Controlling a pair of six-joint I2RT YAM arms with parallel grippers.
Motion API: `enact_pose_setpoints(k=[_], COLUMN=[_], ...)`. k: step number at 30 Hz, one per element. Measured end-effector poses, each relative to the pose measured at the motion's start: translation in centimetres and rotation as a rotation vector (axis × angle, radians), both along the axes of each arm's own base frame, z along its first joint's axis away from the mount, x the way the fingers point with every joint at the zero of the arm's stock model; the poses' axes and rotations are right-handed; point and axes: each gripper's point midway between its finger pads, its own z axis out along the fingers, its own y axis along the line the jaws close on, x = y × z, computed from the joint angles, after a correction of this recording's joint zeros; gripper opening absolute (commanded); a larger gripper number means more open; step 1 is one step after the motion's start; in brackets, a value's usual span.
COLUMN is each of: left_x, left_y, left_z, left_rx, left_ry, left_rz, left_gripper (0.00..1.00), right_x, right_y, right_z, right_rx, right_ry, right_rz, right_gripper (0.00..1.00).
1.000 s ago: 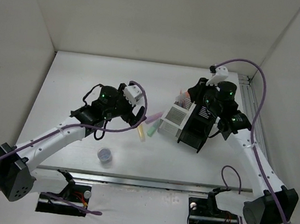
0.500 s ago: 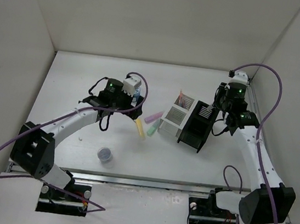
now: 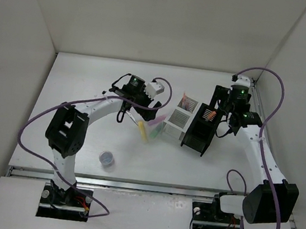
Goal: Sort the stationery into containers
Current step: Place the pen in the storage box, then pick up the pen from the center of the board.
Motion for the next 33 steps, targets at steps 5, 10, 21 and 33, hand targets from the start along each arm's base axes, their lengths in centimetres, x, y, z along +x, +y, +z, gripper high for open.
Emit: enact_pose_setpoints(k=[5,10,21,33], left_x=[0.2,0.0,0.6,-0.5], left_y=[-1.0,-1.6,-2.0,-0.9], left_z=[-3.0,-5.2,-8.4,-8.3], left_rx=[0.065,0.134,0.261,0.231], left_ry=[0.050,0.084,0.111,0.149], left_rz=[-0.040,-0.060,-0.040,-0.013], left_gripper=[0.86,0.72,0.46,0.00], right_x=[-0.5,-1.6,-2.8,-3.0], right_y=[0.1,0.0,-0.7,1.4], right_z=[0.9,2.9,4.3,4.2], right_rx=[0.015,0.024,0.025,-0.010], right_ry=[-0.021,-0.081,-0.129,-0.119], right_rz=[0.004,0.003,-0.018,0.178], right_gripper=[0.98,0.98,0.98,0.98])
